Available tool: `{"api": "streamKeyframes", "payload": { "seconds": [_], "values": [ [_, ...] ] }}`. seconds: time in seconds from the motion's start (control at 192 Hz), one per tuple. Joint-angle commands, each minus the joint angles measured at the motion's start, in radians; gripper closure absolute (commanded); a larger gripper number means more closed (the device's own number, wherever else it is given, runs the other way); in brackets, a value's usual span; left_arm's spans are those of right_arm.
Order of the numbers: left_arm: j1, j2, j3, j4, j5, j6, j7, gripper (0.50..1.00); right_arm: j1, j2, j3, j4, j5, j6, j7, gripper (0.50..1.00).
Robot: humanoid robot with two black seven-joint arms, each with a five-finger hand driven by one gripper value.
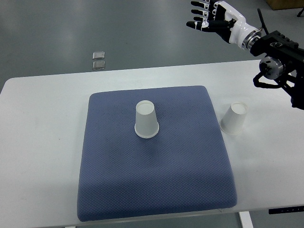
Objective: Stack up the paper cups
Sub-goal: 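Swing the right hand down toward the white cup beside the pad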
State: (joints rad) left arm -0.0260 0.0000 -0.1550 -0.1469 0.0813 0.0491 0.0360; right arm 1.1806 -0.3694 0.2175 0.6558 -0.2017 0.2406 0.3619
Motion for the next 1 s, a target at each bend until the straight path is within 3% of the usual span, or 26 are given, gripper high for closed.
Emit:
{"api": "streamKeyframes", "payload": {
  "seconds": [0.0,0.432,0.688,0.995],
  "values": [
    [0.000,0.000,0.000,0.000,0.000,0.000,0.001,0.500,0.053,-0.051,-0.101,0.047,-0.033,0.016,0.000,0.587],
    [0.000,0.000,0.000,0.001,0.000,0.000,0.001,0.500,0.152,-0.164,-0.234,0.143,-0.539,0.123,0.000,0.587],
    [0.000,0.000,0.000,0.001,0.000,0.000,-0.001,0.500,0.168,-0.197,-0.311,0.252,-0.874,0.135,0.002,0.587],
    [0.000,0.000,0.000,0.000,0.000,0.000,0.001,0.500,0.171,-0.210,-0.359,0.275,-1.015,0.155,0.003,0.587]
  ]
}}
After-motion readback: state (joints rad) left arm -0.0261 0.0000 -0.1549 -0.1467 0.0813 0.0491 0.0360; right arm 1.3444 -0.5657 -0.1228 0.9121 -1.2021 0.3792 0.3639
